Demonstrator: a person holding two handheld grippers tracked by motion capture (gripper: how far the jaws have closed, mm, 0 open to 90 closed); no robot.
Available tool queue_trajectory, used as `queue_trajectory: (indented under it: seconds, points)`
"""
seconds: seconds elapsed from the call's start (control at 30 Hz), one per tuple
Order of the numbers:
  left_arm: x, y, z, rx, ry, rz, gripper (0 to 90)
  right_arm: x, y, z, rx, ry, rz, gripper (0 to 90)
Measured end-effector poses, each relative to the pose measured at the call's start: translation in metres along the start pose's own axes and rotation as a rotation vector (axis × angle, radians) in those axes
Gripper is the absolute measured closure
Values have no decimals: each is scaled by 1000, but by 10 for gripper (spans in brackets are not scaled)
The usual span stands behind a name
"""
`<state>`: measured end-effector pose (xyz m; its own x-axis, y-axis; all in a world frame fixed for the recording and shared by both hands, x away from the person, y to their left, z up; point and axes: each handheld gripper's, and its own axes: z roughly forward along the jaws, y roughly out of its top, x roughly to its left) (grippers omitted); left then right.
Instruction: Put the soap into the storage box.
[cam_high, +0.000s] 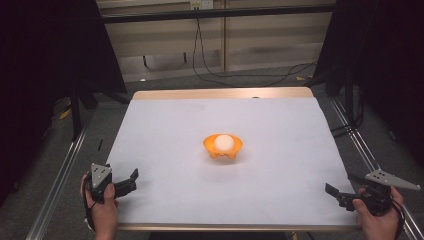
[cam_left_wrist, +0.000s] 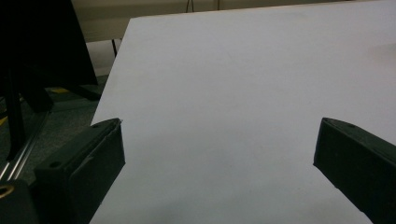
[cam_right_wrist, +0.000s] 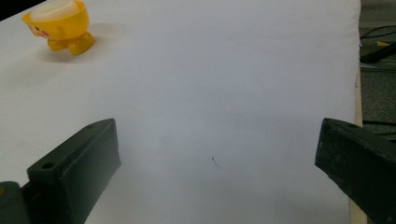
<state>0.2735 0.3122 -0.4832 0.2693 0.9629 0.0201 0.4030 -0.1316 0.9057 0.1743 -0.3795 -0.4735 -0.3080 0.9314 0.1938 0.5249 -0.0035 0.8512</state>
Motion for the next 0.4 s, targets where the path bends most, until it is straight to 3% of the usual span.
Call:
queue_trajectory:
  seconds: [0.4]
  points:
    - [-1,0,0,1,-3,0,17,-1,-5,-2,-30,0,11,0]
